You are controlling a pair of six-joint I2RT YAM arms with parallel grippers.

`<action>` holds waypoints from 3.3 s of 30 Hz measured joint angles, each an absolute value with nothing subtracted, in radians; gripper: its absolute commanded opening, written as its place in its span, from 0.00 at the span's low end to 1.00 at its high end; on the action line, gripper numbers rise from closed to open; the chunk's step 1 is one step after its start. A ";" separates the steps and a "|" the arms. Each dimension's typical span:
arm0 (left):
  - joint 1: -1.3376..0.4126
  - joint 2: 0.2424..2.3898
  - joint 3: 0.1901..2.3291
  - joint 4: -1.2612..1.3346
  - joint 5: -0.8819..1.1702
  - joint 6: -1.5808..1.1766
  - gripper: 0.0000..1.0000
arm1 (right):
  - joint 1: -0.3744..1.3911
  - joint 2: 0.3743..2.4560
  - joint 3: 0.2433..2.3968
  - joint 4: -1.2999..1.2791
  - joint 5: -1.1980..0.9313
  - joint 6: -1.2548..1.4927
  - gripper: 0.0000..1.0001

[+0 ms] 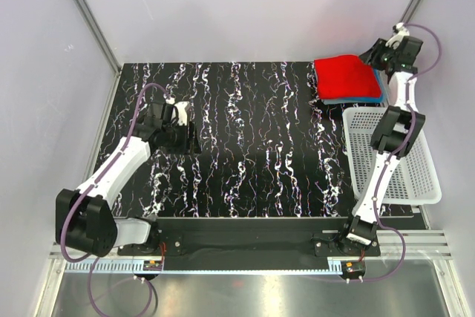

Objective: Fold and stack the t-shirts
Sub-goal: Neatly place the folded tshirt to the corner, then reset both grippers

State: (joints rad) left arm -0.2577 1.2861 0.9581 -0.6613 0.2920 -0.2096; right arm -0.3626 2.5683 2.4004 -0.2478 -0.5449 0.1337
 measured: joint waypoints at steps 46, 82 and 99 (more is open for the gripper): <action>-0.258 1.177 0.955 -0.656 0.308 -0.210 0.61 | -0.315 2.368 2.120 -0.680 -0.641 0.233 0.14; -0.250 0.688 0.962 -0.398 0.542 -0.501 0.99 | -0.133 0.728 1.132 -0.809 -0.477 0.434 1.00; -0.249 0.618 0.955 -0.487 0.499 -0.424 0.99 | -0.132 0.711 1.073 -0.795 -0.453 0.455 0.99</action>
